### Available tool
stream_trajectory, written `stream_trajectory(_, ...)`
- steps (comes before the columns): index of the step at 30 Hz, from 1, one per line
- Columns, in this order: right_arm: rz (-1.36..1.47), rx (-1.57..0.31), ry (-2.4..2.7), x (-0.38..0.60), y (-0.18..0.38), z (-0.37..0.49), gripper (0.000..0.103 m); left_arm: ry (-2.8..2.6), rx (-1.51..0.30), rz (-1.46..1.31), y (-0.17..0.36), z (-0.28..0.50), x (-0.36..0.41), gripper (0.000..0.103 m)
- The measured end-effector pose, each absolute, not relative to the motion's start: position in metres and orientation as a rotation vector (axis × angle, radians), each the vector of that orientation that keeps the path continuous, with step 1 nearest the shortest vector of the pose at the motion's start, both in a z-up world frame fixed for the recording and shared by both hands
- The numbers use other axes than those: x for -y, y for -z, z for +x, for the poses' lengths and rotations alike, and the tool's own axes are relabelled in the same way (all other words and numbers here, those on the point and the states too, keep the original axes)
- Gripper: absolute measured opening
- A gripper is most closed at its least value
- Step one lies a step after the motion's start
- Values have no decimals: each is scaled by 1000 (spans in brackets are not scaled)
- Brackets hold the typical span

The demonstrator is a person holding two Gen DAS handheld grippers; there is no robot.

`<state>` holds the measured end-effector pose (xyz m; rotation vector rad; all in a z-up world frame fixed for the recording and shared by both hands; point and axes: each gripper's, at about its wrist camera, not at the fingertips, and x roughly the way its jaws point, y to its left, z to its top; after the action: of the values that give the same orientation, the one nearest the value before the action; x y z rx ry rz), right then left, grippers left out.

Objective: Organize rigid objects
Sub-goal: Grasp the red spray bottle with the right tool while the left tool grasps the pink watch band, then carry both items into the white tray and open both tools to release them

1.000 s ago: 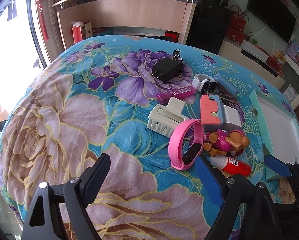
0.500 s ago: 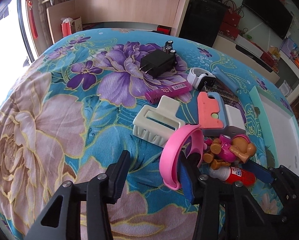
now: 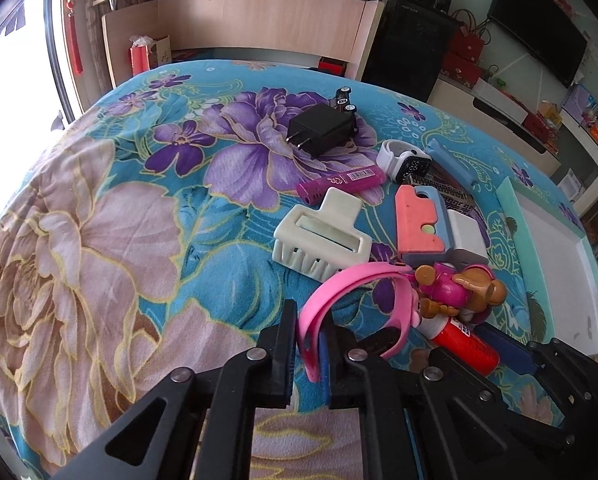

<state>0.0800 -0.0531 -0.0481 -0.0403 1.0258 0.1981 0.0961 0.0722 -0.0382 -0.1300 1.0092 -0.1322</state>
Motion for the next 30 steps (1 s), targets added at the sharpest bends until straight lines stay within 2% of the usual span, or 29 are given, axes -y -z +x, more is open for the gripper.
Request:
stream_trajectory(16, 57, -958, -270, 58, 26, 62, 23, 72, -966, -185, 16, 74, -90, 10)
stream_trajectory(30, 163, -845, -277, 83, -13, 52, 21, 95, -895, -158, -23, 72, -73, 10)
